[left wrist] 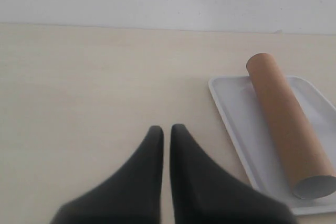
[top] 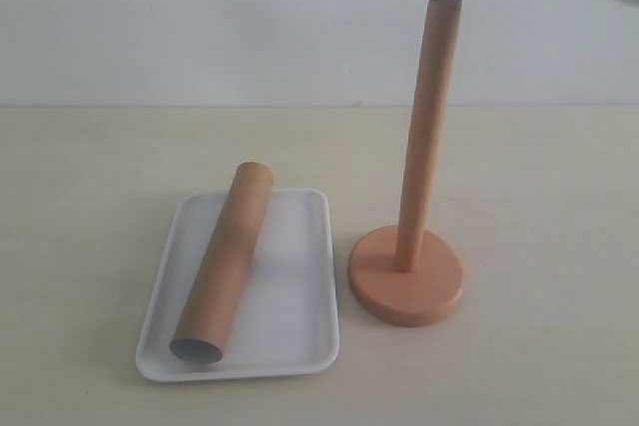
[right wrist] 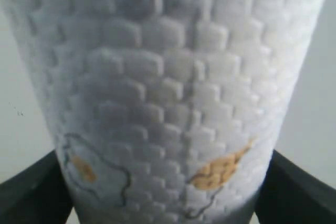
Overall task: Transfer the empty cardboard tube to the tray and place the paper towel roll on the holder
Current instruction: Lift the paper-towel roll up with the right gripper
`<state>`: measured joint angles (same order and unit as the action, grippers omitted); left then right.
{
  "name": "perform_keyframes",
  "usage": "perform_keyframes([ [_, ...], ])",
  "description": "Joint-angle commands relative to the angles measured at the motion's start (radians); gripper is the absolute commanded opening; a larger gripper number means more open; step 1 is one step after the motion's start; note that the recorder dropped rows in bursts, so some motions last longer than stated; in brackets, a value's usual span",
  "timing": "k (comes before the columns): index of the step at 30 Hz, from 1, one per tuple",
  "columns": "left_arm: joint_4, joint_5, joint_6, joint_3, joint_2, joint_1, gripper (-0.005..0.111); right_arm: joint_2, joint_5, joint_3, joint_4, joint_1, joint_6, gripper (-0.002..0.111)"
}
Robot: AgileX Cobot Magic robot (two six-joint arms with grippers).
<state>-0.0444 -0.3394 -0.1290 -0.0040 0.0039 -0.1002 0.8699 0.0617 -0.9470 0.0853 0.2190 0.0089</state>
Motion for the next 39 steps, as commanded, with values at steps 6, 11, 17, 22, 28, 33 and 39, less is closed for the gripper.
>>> perform_keyframes([
  [6,-0.003,0.003,0.003,0.004,-0.004,0.002,0.004,-0.008,0.127,-0.267,0.306,0.002,-0.021,0.001],
  [11,-0.003,0.003,0.003,0.004,-0.004,0.002,0.004,0.029,0.217,-0.335,0.436,0.002,-0.200,0.001],
  [17,-0.003,0.003,0.003,0.004,-0.004,0.002,0.004,0.114,0.333,-0.372,0.747,0.002,-0.456,0.001],
  [22,-0.003,0.003,0.003,0.004,-0.004,0.002,0.004,0.170,0.391,-0.372,0.887,0.002,-0.627,0.001],
  [28,-0.003,0.003,0.003,0.004,-0.004,0.002,0.004,0.200,0.412,-0.372,0.889,0.002,-0.708,0.001],
  [33,-0.003,0.003,0.003,0.004,-0.004,0.002,0.004,0.236,0.414,-0.372,0.887,0.074,-0.808,0.001],
  [39,-0.003,0.003,0.003,0.004,-0.004,0.002,0.004,0.291,0.309,-0.372,0.784,0.188,-0.860,0.001],
])
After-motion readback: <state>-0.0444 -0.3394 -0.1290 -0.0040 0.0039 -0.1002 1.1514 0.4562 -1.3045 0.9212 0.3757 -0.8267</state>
